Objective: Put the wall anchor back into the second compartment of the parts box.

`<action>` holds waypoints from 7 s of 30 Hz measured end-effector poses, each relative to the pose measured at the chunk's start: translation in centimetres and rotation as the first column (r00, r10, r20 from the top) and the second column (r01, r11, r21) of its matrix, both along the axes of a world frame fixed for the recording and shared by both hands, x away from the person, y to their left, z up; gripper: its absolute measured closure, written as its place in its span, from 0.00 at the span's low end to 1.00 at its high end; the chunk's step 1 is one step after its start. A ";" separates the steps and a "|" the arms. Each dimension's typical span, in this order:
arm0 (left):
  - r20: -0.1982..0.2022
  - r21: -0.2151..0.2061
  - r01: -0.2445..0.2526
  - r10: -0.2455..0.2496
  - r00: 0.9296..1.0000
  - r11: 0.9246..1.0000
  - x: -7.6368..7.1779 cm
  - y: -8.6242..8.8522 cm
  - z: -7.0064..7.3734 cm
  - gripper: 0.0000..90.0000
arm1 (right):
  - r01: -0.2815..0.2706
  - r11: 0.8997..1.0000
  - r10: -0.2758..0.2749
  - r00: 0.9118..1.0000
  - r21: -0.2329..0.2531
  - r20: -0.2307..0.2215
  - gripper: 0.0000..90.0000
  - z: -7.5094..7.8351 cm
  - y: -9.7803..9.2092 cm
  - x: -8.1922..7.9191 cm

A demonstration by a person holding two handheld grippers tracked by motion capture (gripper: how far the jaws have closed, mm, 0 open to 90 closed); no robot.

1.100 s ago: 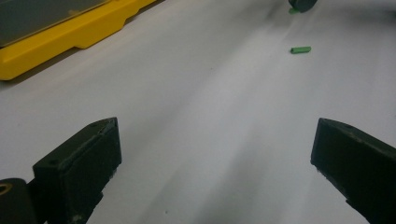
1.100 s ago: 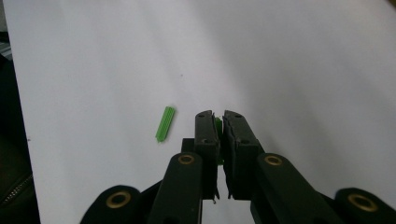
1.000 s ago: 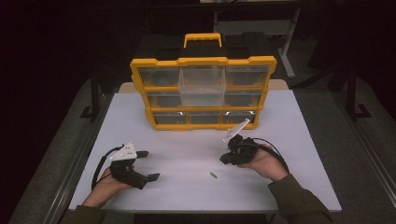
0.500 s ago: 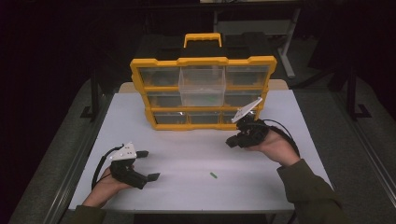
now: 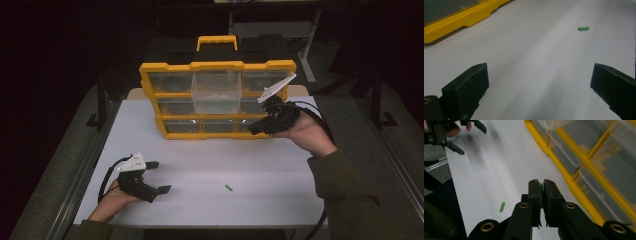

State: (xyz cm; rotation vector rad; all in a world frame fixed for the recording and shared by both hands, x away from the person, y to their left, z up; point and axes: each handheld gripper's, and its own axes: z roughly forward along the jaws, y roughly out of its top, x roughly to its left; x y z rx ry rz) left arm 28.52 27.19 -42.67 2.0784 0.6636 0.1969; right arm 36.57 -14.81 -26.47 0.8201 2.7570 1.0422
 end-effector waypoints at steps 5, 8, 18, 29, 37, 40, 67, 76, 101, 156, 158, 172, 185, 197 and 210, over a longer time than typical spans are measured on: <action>0.001 0.005 0.004 -0.004 1.000 1.000 0.0 0.1 0.0 0.02 | 0.008 1.000 -0.009 1.000 0.009 0.017 0.94 2.0 -0.2 0.3; -0.004 0.001 0.003 -0.003 1.000 1.000 0.0 0.0 0.0 0.02 | 0.014 1.000 -0.014 1.000 0.025 0.024 0.94 3.1 -0.3 0.6; -0.009 0.004 0.006 -0.005 1.000 1.000 0.0 0.0 0.0 0.02 | 0.021 0.998 -0.024 0.998 0.053 0.057 0.94 6.5 -0.6 1.5; -0.013 0.001 0.004 -0.004 1.000 1.000 -0.1 0.0 0.0 0.02 | 0.020 0.998 -0.026 0.995 0.064 0.093 0.94 10.4 0.1 2.3; -0.007 0.009 0.009 -0.009 1.000 1.000 -0.1 0.1 0.1 0.02 | 0.006 0.998 -0.014 0.993 0.065 0.118 0.94 11.7 1.7 2.9; -0.007 0.009 0.011 -0.011 1.000 1.000 -0.1 0.1 0.2 0.02 | 0.002 0.998 -0.009 0.993 0.058 0.116 0.94 11.9 2.4 3.1; -0.006 0.008 0.016 -0.016 1.000 1.000 -0.1 0.1 0.1 0.02 | -0.013 1.000 0.013 0.994 0.005 0.110 0.83 11.6 4.2 4.4; -0.005 0.014 0.018 -0.018 1.000 1.000 -0.1 0.0 0.0 0.02 | 0.013 1.000 -0.015 0.994 0.016 0.104 0.78 12.0 2.0 3.4; -0.002 0.007 0.018 -0.018 1.000 1.000 0.0 0.0 0.0 0.02 | 0.034 0.998 -0.040 0.993 0.050 0.113 0.33 5.5 -0.7 0.7; -0.013 -0.001 0.011 -0.011 1.000 1.000 -0.2 0.0 -0.1 0.02 | -0.029 1.000 0.029 0.999 0.005 0.033 0.26 -13.3 5.3 -5.4; -0.010 -0.003 0.011 -0.011 1.000 1.000 -0.2 0.0 -0.1 0.02 | -0.030 1.000 0.030 0.999 0.005 0.017 0.30 -13.6 5.5 -5.7; -0.011 -0.011 0.006 -0.006 1.000 1.000 -0.2 -0.1 -0.1 0.02 | -0.124 0.991 0.123 0.992 -0.055 -0.022 0.64 -15.8 6.8 -6.0; -0.007 -0.004 0.011 -0.011 1.000 1.000 -0.2 -0.1 -0.1 0.02 | -0.158 0.984 0.154 0.987 -0.086 -0.055 0.88 -17.0 7.1 -5.8; -0.008 -0.002 0.010 -0.010 1.000 1.000 -0.2 0.0 -0.1 0.02 | -0.157 0.983 0.151 0.986 -0.091 -0.067 0.94 -17.0 6.9 -5.7; -0.010 -0.005 0.007 -0.007 1.000 1.000 -0.2 0.0 -0.1 0.02 | -0.121 0.991 0.117 0.991 -0.057 -0.071 0.94 -14.5 5.3 -4.9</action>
